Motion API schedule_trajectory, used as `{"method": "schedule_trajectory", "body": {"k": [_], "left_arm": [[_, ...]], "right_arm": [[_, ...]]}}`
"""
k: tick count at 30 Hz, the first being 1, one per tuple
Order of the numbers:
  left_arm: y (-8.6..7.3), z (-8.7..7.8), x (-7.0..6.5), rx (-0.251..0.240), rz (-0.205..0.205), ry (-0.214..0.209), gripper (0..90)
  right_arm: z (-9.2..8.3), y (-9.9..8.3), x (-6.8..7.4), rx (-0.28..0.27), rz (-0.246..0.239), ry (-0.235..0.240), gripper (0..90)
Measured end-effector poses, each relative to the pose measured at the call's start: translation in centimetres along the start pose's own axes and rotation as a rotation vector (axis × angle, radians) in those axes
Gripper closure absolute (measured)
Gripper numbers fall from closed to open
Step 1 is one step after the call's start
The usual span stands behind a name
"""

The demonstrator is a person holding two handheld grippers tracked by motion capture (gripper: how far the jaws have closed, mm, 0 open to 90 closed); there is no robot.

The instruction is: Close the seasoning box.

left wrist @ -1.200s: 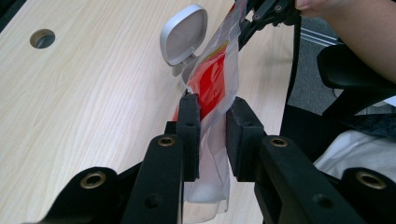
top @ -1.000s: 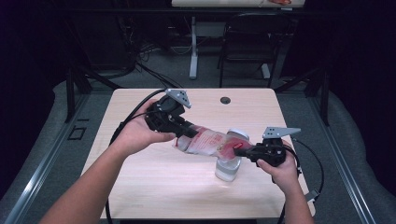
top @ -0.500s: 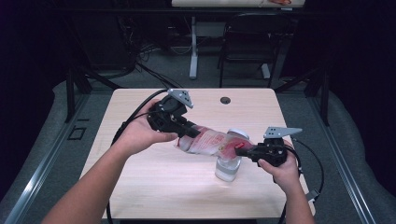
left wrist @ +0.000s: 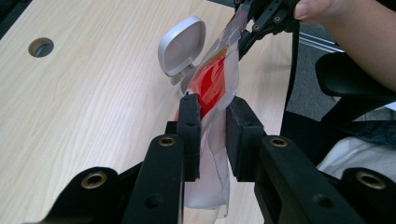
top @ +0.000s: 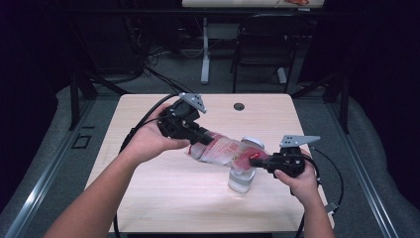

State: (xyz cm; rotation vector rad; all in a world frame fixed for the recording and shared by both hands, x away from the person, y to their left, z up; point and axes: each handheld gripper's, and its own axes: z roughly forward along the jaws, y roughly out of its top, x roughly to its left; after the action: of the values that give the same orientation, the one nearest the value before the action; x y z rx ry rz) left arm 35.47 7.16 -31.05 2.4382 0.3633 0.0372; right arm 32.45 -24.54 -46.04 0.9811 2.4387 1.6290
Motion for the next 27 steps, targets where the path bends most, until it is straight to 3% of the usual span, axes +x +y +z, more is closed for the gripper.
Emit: {"method": "schedule_trajectory", "body": {"k": [27], "left_arm": [[0.27,-0.03,-0.07,-0.002,0.003,0.003,77.6]], "right_arm": [[-0.05,0.0,-0.06,-0.009,0.009,0.009,82.8]]}}
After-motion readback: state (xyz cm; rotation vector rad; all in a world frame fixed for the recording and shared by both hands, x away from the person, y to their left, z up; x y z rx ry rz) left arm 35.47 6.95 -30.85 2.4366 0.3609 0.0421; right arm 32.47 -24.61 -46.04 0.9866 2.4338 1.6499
